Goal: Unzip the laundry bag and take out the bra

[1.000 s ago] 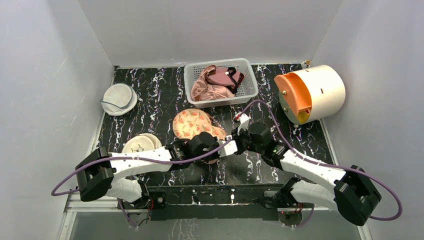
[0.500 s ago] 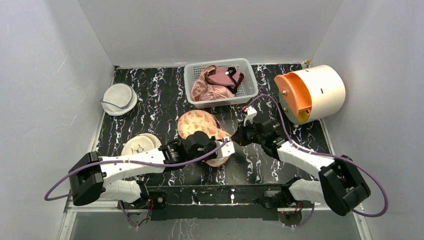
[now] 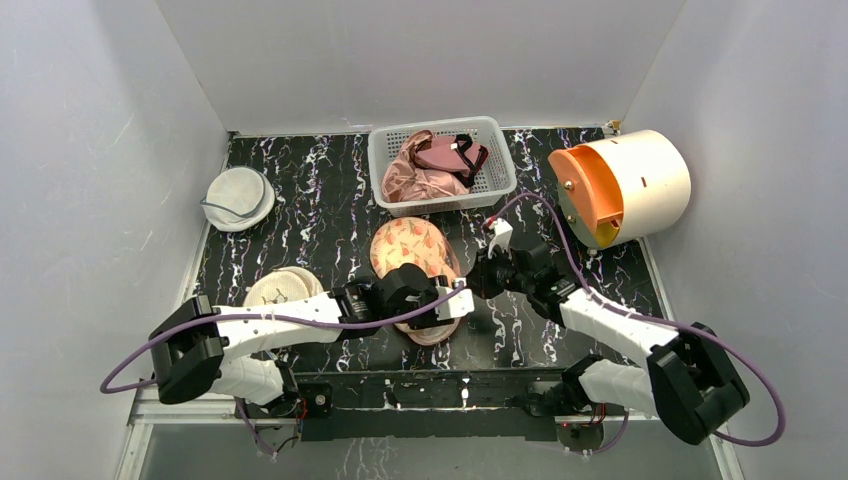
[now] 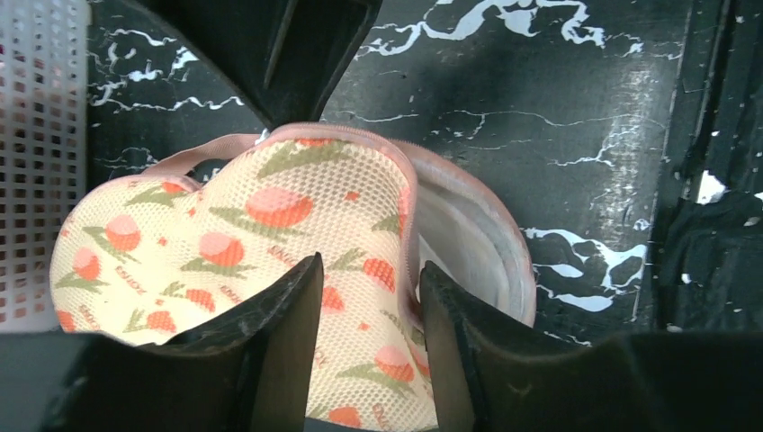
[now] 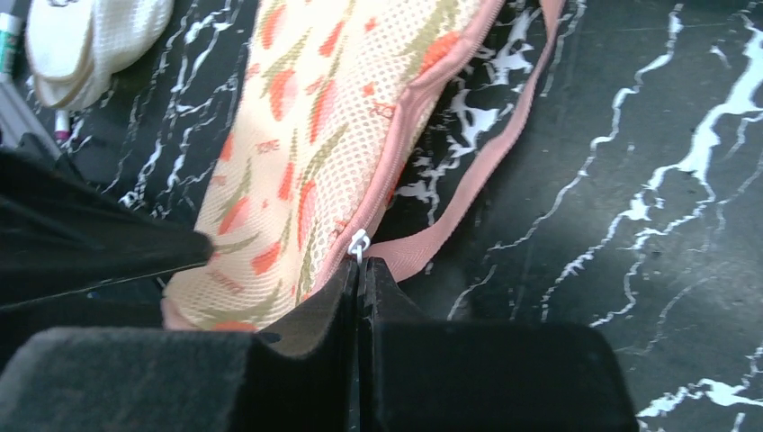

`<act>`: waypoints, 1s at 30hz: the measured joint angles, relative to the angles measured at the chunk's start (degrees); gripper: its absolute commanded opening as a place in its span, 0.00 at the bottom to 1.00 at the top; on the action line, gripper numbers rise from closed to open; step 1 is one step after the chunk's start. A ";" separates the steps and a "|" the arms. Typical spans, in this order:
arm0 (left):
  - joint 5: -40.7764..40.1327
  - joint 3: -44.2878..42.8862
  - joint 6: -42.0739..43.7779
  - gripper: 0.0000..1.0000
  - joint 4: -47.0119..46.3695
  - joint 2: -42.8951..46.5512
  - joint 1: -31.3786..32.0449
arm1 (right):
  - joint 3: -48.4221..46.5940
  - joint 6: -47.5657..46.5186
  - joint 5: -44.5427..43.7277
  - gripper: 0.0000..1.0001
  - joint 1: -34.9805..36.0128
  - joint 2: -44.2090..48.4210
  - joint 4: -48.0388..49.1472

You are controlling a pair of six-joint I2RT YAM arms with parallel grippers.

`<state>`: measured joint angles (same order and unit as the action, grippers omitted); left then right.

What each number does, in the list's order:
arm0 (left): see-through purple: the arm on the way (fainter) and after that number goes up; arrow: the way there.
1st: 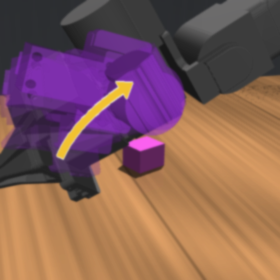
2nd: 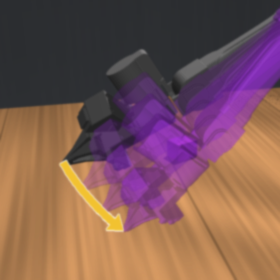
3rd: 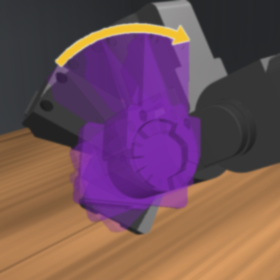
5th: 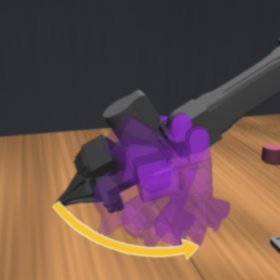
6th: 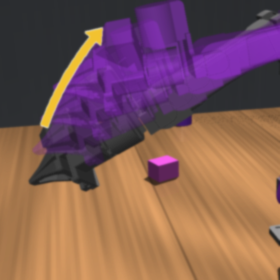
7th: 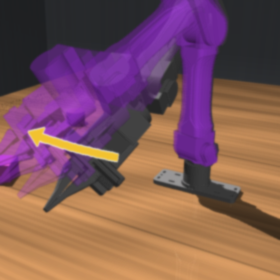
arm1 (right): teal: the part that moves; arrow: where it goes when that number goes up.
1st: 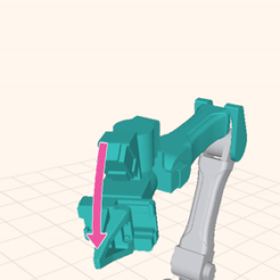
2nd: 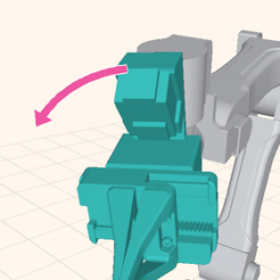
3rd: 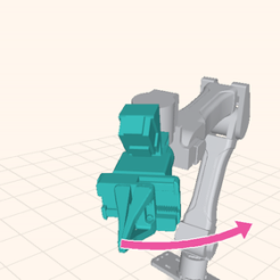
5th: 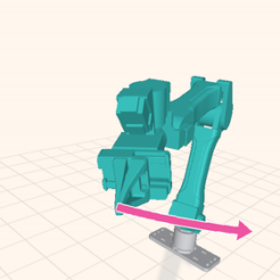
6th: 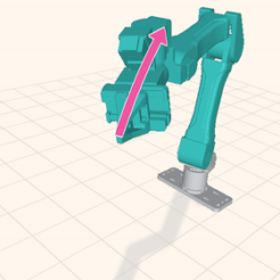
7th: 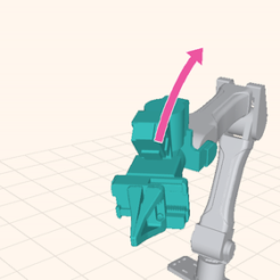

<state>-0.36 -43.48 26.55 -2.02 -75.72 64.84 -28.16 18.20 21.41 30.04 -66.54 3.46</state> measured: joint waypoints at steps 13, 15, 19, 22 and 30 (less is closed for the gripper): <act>3.45 0.22 -0.55 0.76 -0.33 0.26 0.00 | 0.90 4.46 -1.77 0.00 6.34 3.56 0.15; 3.37 1.01 -0.59 0.76 -1.38 1.99 0.00 | 0.90 4.90 -2.27 0.00 6.40 3.13 0.15; 1.55 2.47 -0.83 0.58 -3.50 4.57 0.00 | 0.87 5.75 -3.19 0.00 7.48 3.06 0.20; -0.57 1.84 -1.09 0.47 -3.39 2.93 0.00 | 0.83 5.99 -4.24 0.00 9.42 3.06 0.17; -5.92 0.94 -0.81 0.57 -1.81 -0.79 0.00 | -0.20 6.16 -6.10 0.00 10.47 3.06 -0.11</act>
<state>-6.28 -42.54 25.74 -3.84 -76.51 64.84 -28.36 24.36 15.31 40.51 -63.48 3.36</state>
